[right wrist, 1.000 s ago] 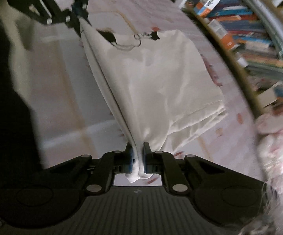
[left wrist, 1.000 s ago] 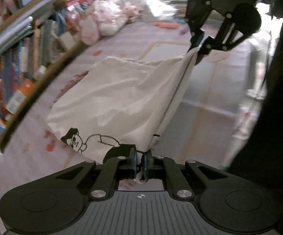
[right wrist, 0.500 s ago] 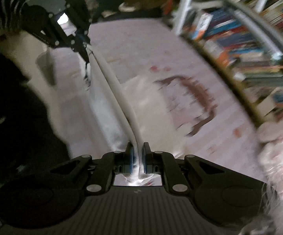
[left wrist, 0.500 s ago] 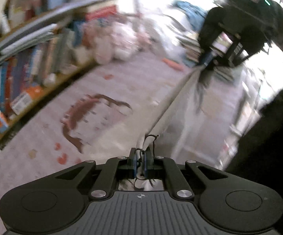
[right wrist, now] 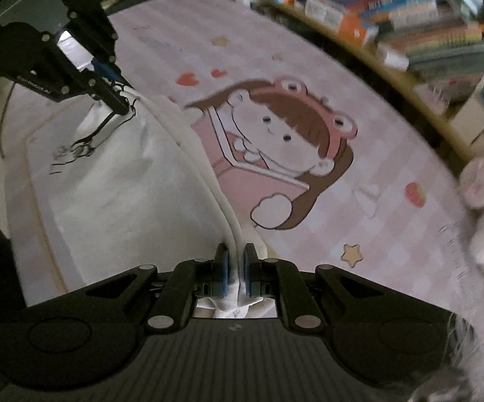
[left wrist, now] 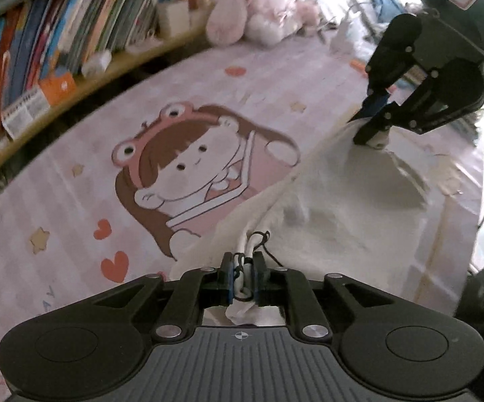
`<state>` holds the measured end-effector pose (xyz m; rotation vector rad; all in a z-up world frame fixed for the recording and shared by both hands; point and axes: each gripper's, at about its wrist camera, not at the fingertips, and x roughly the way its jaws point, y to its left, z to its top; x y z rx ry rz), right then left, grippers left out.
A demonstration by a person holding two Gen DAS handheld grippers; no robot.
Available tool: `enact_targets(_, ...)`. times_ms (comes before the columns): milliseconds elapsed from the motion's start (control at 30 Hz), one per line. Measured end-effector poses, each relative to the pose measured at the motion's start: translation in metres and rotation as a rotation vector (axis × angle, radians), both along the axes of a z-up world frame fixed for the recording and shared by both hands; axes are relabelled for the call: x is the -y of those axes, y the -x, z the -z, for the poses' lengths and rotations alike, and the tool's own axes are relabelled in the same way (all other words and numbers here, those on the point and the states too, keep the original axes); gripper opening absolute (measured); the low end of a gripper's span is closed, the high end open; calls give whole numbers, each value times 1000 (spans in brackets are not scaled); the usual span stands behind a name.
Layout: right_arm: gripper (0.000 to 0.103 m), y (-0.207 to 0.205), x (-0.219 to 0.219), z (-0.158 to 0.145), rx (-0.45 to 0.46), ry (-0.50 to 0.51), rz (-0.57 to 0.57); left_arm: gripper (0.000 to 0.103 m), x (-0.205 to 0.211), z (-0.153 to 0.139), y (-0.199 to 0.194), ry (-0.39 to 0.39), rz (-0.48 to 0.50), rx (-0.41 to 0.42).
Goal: Fold clothes
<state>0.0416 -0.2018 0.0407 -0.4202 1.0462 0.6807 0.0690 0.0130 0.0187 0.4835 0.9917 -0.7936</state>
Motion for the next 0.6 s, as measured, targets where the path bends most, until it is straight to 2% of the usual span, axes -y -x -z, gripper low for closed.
enact_targets(100,9,-17,3,13,-33,-29,41,22,-8,10,-8,7,-41,-4)
enact_targets(133,9,-20,5,16,-43,-43,59,29,-15,11,-9,24,-64,-3)
enact_targets(167,10,-23,6,18,-48,-51,70,41,-21,11,-10,41,-87,-2)
enact_targets(267,17,-30,13,29,-61,-81,128,59,-40,12,-12,92,-156,0)
enact_targets(433,24,-31,38,36,-50,-199,339,60,-73,13,-16,180,-274,6)
enact_targets(500,25,-25,47,34,-14,-229,447,57,-90,11,-7,272,-376,13)
enact_targets(600,26,-13,60,30,34,-280,605,56,-113,14,14,466,-507,-13)
